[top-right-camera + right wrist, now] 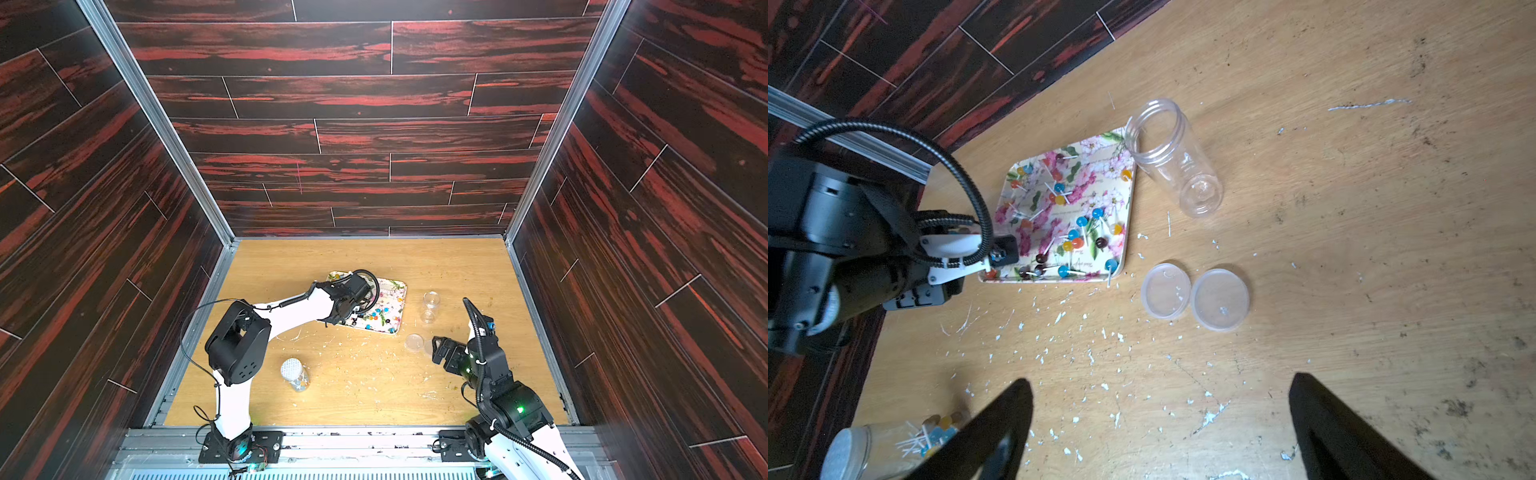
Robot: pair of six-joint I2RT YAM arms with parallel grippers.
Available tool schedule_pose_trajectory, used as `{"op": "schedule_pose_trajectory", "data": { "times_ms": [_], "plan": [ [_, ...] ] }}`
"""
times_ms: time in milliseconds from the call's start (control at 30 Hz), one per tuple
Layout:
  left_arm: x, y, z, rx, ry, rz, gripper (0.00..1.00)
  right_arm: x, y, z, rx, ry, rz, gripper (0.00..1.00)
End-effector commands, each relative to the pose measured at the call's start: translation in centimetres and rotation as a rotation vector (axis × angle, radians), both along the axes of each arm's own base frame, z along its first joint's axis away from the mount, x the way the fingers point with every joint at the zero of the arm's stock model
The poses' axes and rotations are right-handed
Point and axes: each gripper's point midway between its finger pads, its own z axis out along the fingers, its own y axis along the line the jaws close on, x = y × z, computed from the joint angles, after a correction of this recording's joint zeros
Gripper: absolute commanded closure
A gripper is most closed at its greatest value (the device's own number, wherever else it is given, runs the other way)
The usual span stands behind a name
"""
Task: Pour the candies out of the jar
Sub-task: 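Pour the candies out of the jar onto the tray.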
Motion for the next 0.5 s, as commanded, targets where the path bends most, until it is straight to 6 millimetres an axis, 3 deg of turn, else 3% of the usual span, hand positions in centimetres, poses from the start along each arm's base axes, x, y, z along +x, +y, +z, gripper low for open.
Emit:
{"op": "schedule_pose_trajectory", "data": {
  "times_ms": [0, 467],
  "plan": [
    [0.9, 0.0, 2.9, 0.013, -0.080, -0.031, 0.51, 0.0, 0.3, 0.0, 0.016, -0.007, 0.011, 0.01],
    [2.6, -0.6, 4.9, 0.012, -0.160, -0.015, 0.51, 0.0, 0.1, -0.1, 0.018, -0.006, -0.003, 0.01]
  ]
}}
